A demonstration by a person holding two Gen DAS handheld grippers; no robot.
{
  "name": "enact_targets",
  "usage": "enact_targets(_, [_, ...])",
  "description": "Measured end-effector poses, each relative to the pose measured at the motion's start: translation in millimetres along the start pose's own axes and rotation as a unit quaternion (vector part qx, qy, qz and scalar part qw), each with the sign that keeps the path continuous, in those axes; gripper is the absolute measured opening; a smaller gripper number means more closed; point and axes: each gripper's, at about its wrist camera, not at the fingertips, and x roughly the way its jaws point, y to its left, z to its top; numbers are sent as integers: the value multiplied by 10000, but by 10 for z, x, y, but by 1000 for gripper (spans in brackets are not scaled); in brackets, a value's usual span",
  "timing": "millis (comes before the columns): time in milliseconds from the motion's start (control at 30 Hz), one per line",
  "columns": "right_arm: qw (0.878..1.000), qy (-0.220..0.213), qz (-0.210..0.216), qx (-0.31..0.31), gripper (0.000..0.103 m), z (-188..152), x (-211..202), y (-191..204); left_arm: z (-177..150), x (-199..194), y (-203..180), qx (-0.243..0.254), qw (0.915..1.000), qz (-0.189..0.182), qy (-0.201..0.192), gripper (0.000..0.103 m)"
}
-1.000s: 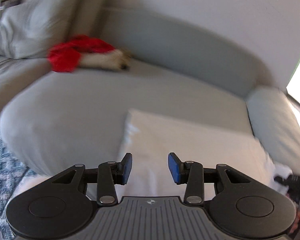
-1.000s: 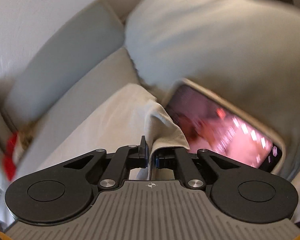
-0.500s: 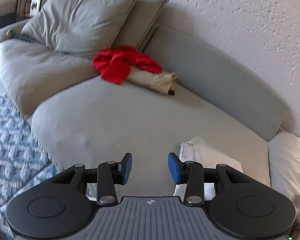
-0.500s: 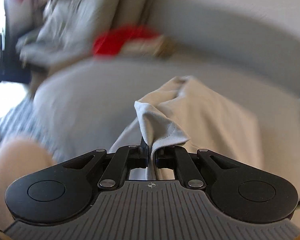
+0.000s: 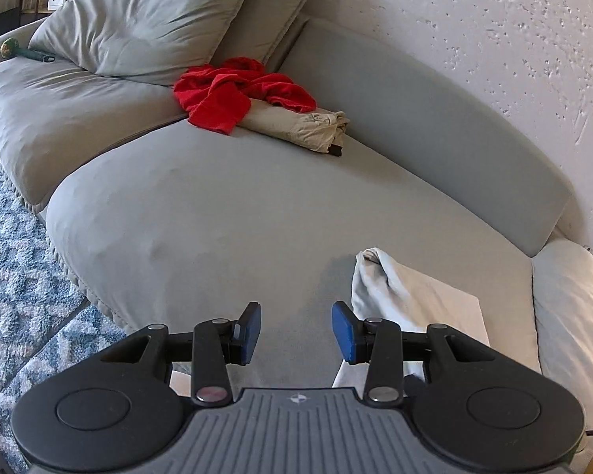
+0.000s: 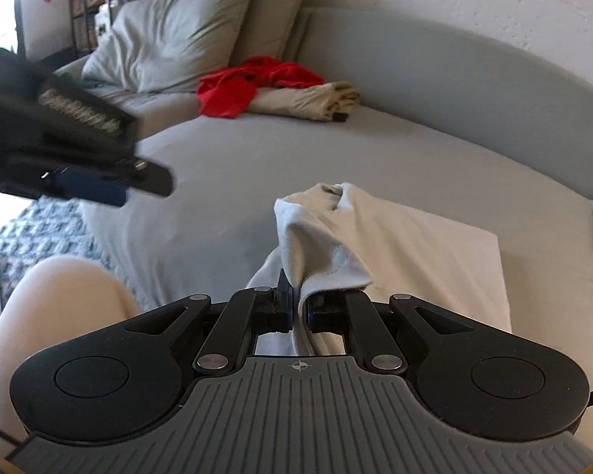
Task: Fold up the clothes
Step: 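Set the folded shirt down on the sofa seat with the right gripper, release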
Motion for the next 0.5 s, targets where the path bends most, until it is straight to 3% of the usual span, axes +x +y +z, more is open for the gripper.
enact_targets(100, [9997, 117, 157, -124, 7, -43, 88, 25, -1, -6, 2, 49, 10000, 46, 9, 39])
enact_targets(133, [9994, 165, 265, -157, 14, -61, 118, 24, -1, -8, 2, 65, 10000, 61, 12, 39])
enact_targets(233, [9920, 62, 1256, -37, 27, -74, 99, -53, -1, -15, 4, 114, 9999, 107, 20, 39])
enact_targets(300, [9739, 177, 2264, 3, 41, -65, 3, -130, -2, -19, 5, 147, 9998, 137, 26, 39])
enact_targets(333, [9684, 231, 2484, 54, 47, -71, -62, -176, -2, -21, 5, 164, 9997, 153, 29, 40])
enact_targets(367, [9656, 265, 2583, 142, 49, -77, -148, -257, -15, -17, -1, 195, 9997, 146, 55, 40])
enact_targets(500, [9727, 447, 2198, 591, 50, -165, -470, -694, -123, 35, -69, 390, 9989, 8, 260, 37])
